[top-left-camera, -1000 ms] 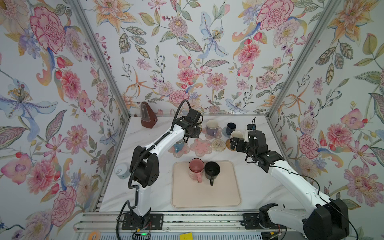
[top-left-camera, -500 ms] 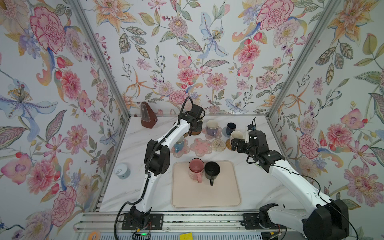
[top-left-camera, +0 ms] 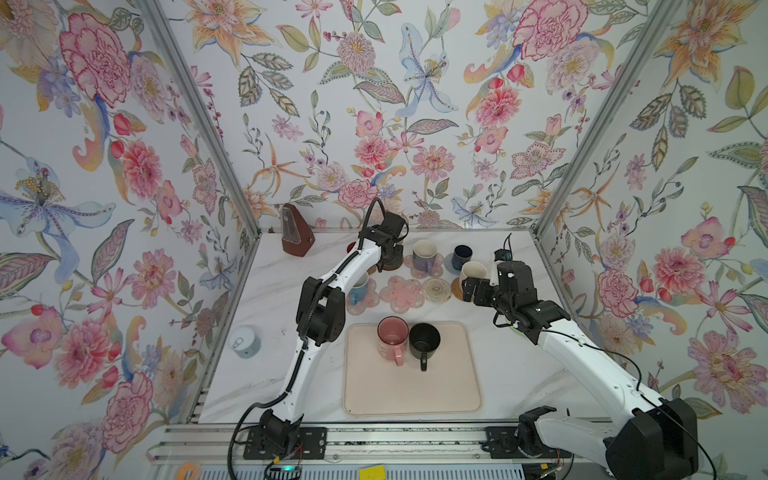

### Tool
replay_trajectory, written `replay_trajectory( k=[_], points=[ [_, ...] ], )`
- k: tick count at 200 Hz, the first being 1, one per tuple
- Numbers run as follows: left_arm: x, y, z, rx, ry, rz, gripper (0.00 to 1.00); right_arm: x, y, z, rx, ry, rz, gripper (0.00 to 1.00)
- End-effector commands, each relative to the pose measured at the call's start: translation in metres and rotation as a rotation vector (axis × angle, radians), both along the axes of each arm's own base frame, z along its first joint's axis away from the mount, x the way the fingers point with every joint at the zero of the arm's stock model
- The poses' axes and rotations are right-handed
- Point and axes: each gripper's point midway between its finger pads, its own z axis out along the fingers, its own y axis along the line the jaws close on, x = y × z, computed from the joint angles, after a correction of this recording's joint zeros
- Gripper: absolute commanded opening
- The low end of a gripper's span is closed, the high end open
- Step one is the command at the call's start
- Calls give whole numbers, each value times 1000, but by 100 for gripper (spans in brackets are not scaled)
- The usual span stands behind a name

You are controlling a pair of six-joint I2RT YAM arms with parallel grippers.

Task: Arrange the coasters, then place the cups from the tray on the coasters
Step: 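Lower the light green mug onto the cork coaster beside the red-lined mug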

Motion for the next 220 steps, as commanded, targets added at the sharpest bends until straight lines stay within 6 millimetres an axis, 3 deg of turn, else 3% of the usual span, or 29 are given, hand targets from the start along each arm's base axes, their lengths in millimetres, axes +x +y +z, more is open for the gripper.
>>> replay_trajectory(
  k=[1, 220],
  points=[
    [20, 1, 23, -52, -73, 29, 0, -3, -3, 5, -2, 0, 1, 99],
    [30, 1, -3, -81, -37, 35, 0, -6, -6, 0, 0, 18, -7, 99]
  ],
)
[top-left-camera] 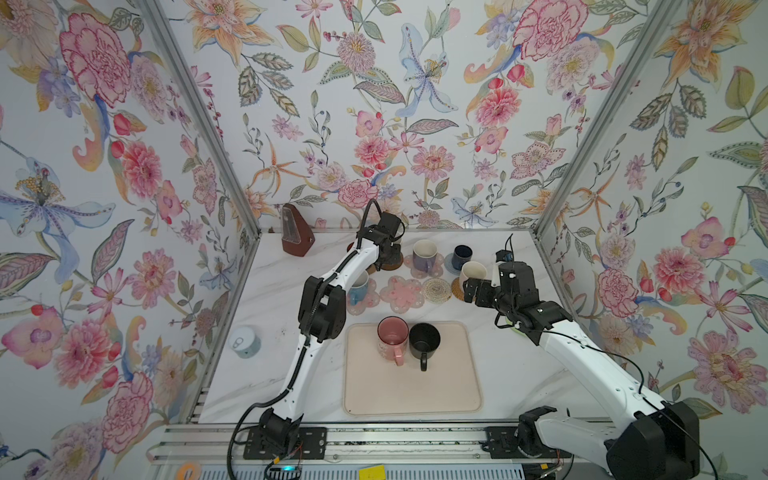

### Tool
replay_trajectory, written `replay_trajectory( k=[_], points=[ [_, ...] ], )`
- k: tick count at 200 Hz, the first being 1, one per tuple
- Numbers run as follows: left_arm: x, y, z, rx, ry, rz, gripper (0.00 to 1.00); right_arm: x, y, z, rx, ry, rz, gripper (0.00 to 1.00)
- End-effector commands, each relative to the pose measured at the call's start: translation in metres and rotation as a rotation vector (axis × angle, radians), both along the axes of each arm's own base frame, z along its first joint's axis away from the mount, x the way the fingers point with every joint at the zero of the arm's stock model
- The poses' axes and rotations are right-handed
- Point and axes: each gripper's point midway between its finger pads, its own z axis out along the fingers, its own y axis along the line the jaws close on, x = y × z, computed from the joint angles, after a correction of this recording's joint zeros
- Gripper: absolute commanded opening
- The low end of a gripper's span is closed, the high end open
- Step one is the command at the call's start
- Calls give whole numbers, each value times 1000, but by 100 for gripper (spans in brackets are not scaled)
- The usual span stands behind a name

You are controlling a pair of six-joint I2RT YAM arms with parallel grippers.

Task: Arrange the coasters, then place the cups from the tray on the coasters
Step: 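Lower the light green mug onto the cork coaster beside the red-lined mug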

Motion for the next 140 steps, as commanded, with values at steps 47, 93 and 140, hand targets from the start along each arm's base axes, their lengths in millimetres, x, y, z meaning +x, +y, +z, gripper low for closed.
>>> replay_trajectory(
  k=[47, 93, 140],
  points=[
    [16, -1, 9, -35, -49, 23, 0, -2, -3, -1, 3, 8, -4, 99],
    [15, 0, 6, -36, -41, 25, 0, -2, -3, 0, 5, 6, -3, 99],
    [15, 0, 3, -49, -28, 30, 10, -2, -2, -1, 6, 7, -2, 99]
  ],
)
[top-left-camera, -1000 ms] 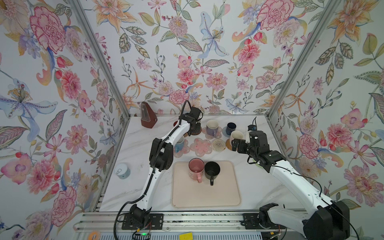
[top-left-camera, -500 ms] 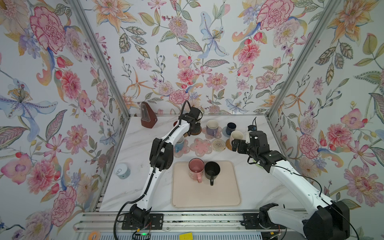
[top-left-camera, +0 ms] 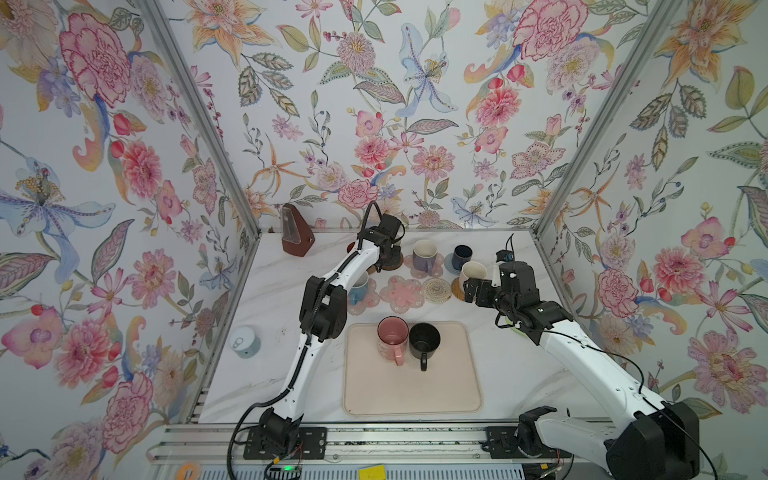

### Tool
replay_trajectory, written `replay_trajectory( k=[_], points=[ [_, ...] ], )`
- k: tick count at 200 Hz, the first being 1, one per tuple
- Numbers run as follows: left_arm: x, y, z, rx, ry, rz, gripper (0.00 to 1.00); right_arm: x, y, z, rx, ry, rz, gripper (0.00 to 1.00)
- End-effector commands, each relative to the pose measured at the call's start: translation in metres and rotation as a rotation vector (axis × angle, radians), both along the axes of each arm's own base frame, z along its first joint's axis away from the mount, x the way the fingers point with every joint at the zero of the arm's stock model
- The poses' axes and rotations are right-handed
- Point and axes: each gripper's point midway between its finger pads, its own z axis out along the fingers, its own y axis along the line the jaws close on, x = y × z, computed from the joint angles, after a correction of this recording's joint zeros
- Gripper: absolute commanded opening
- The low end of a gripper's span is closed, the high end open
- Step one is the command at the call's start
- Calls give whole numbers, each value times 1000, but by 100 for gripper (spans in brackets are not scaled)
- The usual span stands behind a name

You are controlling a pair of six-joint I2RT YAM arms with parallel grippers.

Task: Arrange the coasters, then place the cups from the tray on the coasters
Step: 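Lower the light green mug onto the cork coaster beside the red-lined mug, then open the left gripper and draw back while the right gripper moves to the tray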

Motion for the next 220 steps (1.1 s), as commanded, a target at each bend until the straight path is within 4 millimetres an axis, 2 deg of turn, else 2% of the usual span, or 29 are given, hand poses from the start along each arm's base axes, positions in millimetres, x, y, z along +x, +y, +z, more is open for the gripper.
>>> replay_trajectory(
  k=[1, 36, 71, 109, 120, 134, 140, 147, 159, 166, 197, 200, 208, 220],
  points=[
    [15, 0, 13, -43, -47, 19, 11, -2, -2, -1, 2, 7, -1, 99],
    [15, 0, 12, -47, -44, 20, 28, -2, -2, -1, 3, 4, -1, 99],
    [16, 1, 13, -49, -49, 25, 38, -2, -3, 1, 4, 0, -5, 99],
    [15, 2, 29, -62, -77, 30, 50, -2, -3, 2, 5, -2, -7, 99],
    [13, 3, 36, -68, -91, 33, 58, -1, -4, 2, 5, -3, -8, 99],
    [11, 5, 56, -81, -130, 40, 68, -1, -3, 3, 6, -4, -8, 99],
    [10, 6, 65, -90, -149, 42, 79, -1, -4, 3, 6, -4, -8, 99],
    [8, 7, 80, -102, -179, 44, 87, -1, -3, 3, 6, -4, -6, 99],
    [3, 9, 104, -118, -235, 43, 95, 1, -3, 2, 8, 0, -6, 99],
    [-1, 11, 125, -129, -282, 46, 99, 1, -2, 2, 6, 0, -5, 99],
    [-26, 29, 204, -189, -471, 61, 99, 4, 0, 0, 13, 6, 3, 99],
    [-30, 30, 204, -189, -478, 59, 99, 4, 1, 0, 14, 6, 6, 99],
    [-43, 38, 225, -210, -537, 64, 99, 5, 2, -1, 16, 9, 8, 99],
    [-68, 55, 237, -230, -605, 88, 99, 6, 2, -1, 14, 14, 8, 99]
  ],
)
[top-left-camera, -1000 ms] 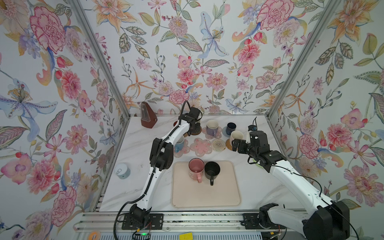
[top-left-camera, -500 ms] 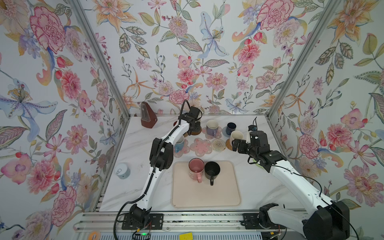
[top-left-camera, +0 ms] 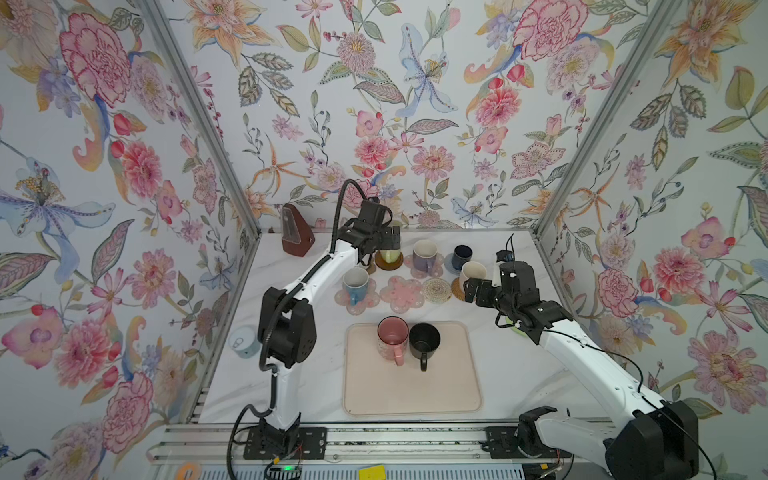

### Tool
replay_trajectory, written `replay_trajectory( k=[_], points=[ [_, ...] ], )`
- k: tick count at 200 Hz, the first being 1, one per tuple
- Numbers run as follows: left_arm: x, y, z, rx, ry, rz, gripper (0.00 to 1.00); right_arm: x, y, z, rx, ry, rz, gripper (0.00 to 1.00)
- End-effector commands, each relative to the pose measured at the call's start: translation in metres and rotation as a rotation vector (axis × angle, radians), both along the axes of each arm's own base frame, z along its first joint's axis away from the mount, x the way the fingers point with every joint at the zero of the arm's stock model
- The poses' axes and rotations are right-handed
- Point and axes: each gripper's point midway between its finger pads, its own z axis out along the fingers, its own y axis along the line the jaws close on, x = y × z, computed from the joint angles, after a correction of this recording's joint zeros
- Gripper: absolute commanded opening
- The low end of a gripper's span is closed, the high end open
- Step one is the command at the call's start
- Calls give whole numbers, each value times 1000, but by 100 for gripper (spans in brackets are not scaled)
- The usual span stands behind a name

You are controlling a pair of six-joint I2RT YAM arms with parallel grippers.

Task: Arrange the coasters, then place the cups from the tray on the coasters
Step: 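Open the left gripper and draw back while the right gripper moves to the tray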

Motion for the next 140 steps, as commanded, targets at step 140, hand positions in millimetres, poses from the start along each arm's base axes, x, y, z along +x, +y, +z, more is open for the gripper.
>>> replay_trajectory(
  k=[140],
  points=[
    [-196, 154, -32, -160, -320, 319, 99, -17, 25, -21, 32, 143, 72, 99]
  ],
)
